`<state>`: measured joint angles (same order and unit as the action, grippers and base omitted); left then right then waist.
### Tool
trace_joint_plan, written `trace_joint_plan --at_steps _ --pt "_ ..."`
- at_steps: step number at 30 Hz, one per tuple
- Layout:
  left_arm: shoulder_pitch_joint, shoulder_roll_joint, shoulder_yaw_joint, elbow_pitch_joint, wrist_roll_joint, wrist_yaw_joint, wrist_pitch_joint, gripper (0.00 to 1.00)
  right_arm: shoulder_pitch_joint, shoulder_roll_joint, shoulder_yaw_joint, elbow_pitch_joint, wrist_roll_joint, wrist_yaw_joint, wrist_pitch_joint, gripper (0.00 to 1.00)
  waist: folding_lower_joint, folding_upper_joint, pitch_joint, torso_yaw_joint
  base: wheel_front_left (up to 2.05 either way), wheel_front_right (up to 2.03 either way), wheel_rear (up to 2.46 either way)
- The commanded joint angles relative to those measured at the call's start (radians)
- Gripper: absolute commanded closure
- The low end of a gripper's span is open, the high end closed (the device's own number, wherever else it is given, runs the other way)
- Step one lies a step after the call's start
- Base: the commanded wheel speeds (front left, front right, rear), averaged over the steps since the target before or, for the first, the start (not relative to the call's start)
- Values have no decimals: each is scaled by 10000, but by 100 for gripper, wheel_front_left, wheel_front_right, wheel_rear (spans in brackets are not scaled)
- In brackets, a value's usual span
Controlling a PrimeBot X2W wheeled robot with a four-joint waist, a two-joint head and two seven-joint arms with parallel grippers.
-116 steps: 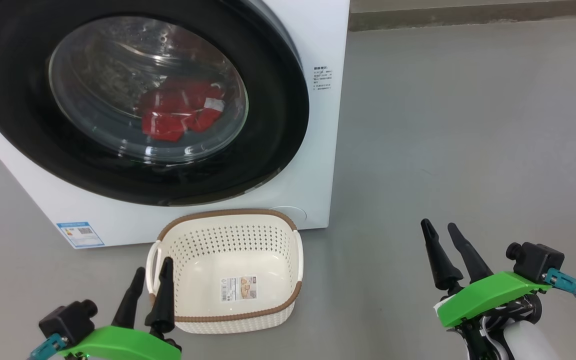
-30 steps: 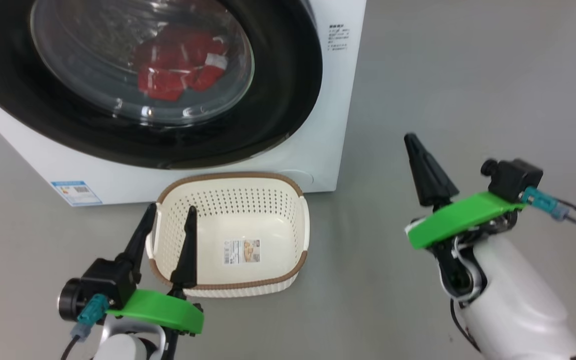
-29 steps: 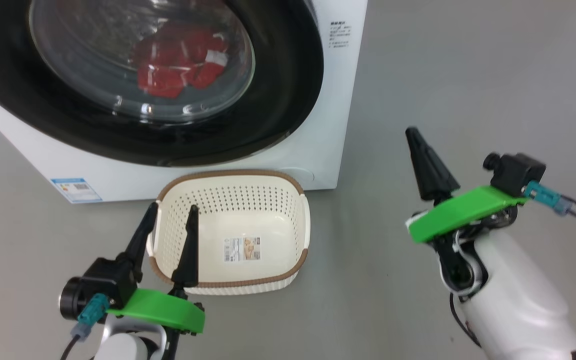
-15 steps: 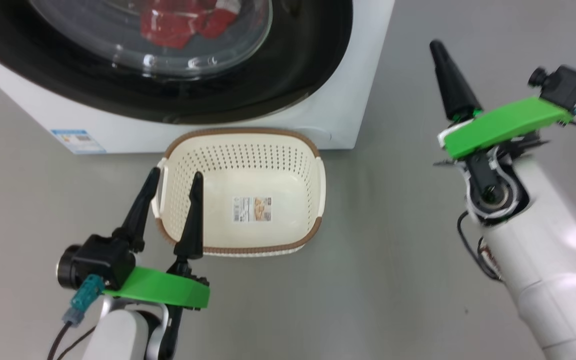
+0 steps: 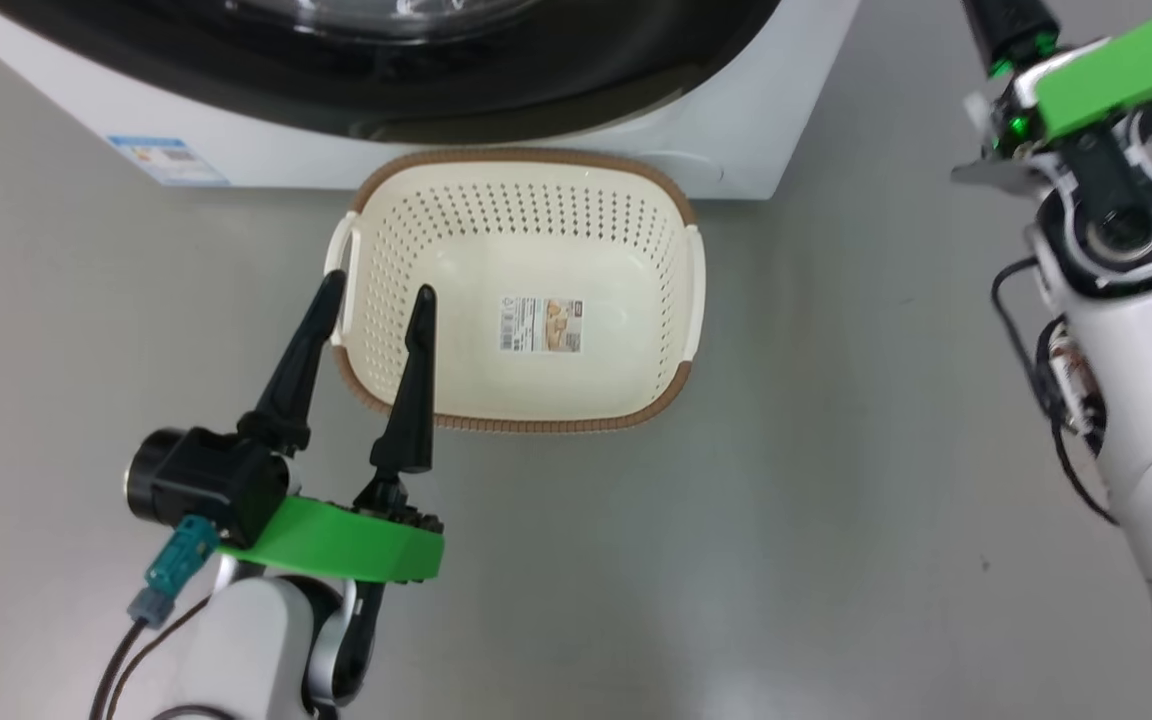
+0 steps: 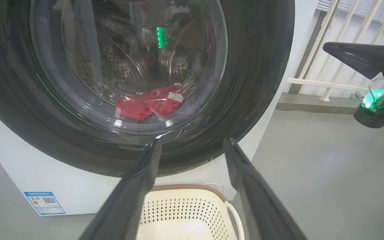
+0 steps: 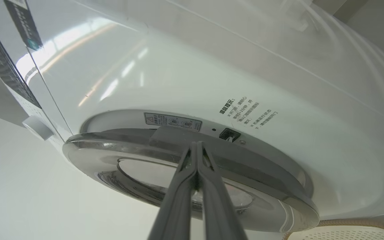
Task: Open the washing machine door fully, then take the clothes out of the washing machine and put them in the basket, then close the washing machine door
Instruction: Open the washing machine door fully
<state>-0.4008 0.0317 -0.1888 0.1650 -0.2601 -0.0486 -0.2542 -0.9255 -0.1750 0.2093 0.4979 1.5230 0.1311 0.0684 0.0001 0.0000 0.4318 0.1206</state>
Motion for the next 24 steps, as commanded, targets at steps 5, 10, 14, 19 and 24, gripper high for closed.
trace_joint_plan --at_steps 5,10,14,19,24 --pt "-305 185 159 -367 -29 95 -76 0 -831 10 -172 -263 845 -4 996 100 0 0 652 324 0 0 0" --pt "-421 185 9 -370 -112 108 -76 0 -1373 -54 -347 -145 1322 -4 1775 100 -1 0 933 449 0 0 0" --pt "-501 185 -121 -329 -216 125 -76 0 -1729 -100 -557 91 1665 -4 2273 100 -1 0 1089 565 0 0 0" --pt "-542 185 -232 -268 -239 140 -76 0 -1994 -119 -710 224 1963 -4 2823 100 -1 0 1216 659 0 0 0" --pt "-596 185 -267 -228 -164 144 -76 0 -2243 -166 -843 175 2100 -4 3361 100 -1 0 1377 734 0 0 0"
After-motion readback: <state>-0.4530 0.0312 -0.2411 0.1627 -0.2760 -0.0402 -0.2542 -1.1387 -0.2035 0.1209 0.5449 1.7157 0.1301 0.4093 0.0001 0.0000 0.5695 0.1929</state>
